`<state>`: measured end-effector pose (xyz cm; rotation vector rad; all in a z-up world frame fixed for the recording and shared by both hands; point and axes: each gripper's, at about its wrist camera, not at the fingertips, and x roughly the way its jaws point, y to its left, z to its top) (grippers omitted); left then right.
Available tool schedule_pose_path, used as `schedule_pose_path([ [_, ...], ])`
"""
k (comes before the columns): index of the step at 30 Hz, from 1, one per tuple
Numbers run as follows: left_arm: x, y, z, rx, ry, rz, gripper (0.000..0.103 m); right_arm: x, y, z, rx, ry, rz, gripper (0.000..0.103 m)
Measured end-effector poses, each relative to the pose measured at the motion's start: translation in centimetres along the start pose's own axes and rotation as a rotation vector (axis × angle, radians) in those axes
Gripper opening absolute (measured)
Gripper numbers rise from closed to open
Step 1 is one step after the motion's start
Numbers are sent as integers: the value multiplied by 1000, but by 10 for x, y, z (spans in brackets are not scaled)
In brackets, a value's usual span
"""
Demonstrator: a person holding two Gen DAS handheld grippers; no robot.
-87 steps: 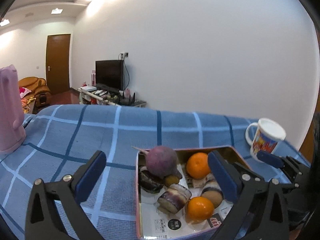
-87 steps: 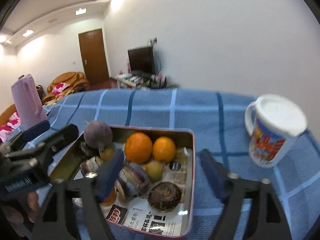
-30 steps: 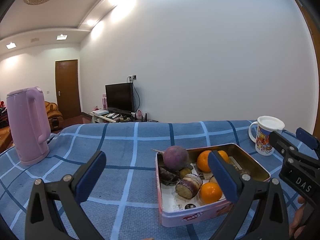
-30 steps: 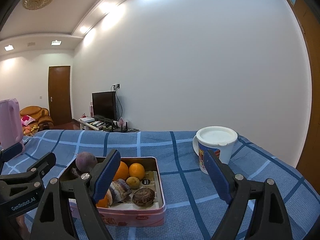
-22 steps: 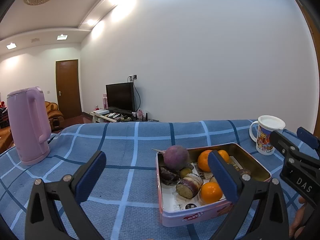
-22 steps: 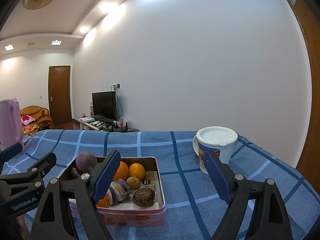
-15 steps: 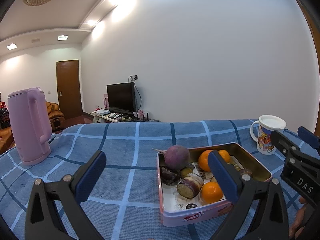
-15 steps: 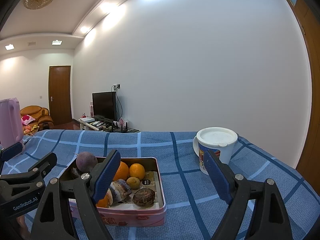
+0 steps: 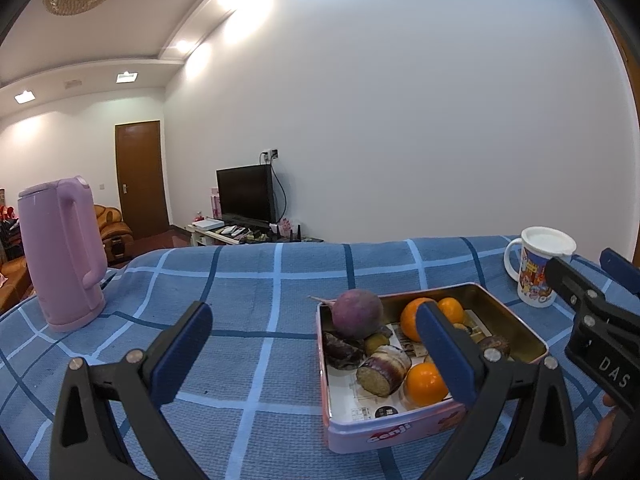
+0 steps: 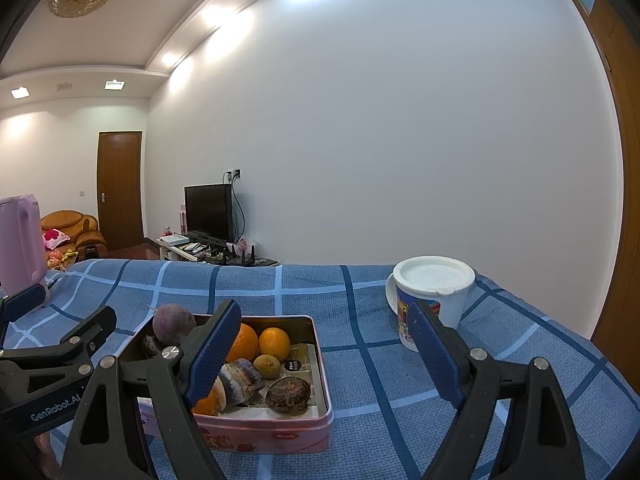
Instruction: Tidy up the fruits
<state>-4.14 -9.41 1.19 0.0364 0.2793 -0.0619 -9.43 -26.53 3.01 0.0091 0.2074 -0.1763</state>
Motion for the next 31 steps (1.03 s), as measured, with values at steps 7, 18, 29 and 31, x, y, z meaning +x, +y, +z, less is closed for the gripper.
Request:
schedule_pose_path([
  [7, -1, -1, 0, 8, -2, 7, 103, 0, 0, 0, 0, 0, 0, 86],
  [18, -1, -2, 0, 8, 1, 10, 103, 0, 0, 0, -1, 2, -1, 86],
  [29, 4, 4, 0, -25, 19, -2, 103, 5, -4, 0, 18, 30, -24, 86],
  [31, 4, 3, 0, -27, 21, 6, 103, 6, -5, -1, 23, 36, -30, 86],
])
